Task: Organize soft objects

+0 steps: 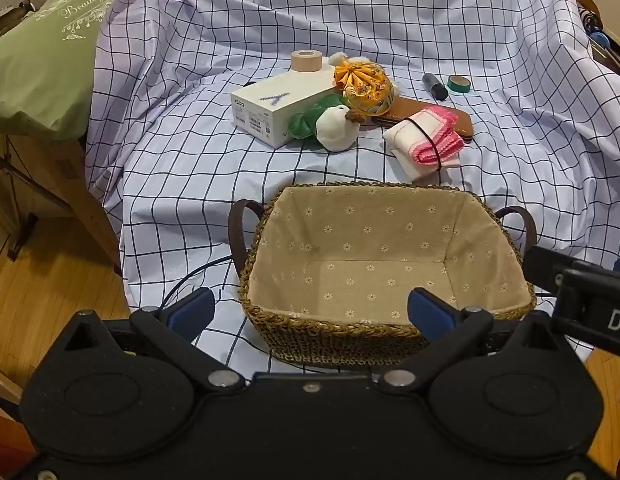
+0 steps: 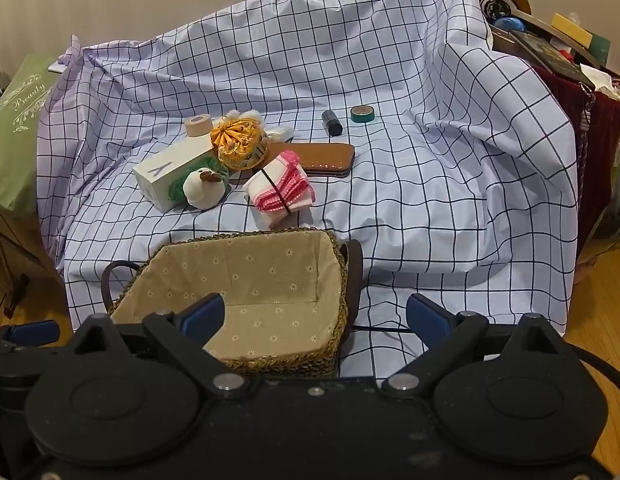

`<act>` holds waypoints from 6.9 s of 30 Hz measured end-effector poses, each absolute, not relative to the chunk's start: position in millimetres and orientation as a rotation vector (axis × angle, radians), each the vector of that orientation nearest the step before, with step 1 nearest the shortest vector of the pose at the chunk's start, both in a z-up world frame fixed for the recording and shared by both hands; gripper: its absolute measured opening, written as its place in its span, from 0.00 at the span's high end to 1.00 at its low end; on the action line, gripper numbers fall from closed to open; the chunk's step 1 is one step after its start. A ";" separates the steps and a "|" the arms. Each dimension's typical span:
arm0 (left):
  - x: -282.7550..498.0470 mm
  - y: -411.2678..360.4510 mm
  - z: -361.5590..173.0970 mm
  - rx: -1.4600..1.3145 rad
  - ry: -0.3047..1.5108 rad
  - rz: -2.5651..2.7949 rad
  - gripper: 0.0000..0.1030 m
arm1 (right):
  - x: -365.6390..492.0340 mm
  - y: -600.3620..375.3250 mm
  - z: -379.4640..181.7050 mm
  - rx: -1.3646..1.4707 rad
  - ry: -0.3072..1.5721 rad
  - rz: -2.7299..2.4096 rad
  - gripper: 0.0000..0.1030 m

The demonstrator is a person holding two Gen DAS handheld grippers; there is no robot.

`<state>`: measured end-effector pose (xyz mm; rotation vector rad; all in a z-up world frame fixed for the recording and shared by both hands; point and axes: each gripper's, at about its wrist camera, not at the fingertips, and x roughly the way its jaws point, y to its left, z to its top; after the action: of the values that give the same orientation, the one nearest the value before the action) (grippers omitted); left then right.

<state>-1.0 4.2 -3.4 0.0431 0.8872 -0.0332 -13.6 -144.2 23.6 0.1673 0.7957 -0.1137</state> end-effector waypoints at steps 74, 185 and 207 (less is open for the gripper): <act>34.4 11.8 -6.2 0.045 0.908 -0.026 0.03 | 23.5 -155.6 9.0 0.200 0.844 -0.125 0.05; 386.5 15.7 -20.7 0.006 0.875 -0.165 0.53 | 427.5 -242.9 -85.8 0.178 0.987 -0.310 0.42; 377.8 27.7 -14.8 -0.011 0.852 -0.174 0.53 | 475.8 -249.5 -74.0 0.705 1.034 -0.291 0.39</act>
<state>377.8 27.7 -14.8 -0.0110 0.8523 -0.1740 475.8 -249.5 -74.0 0.7050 1.0342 -0.2910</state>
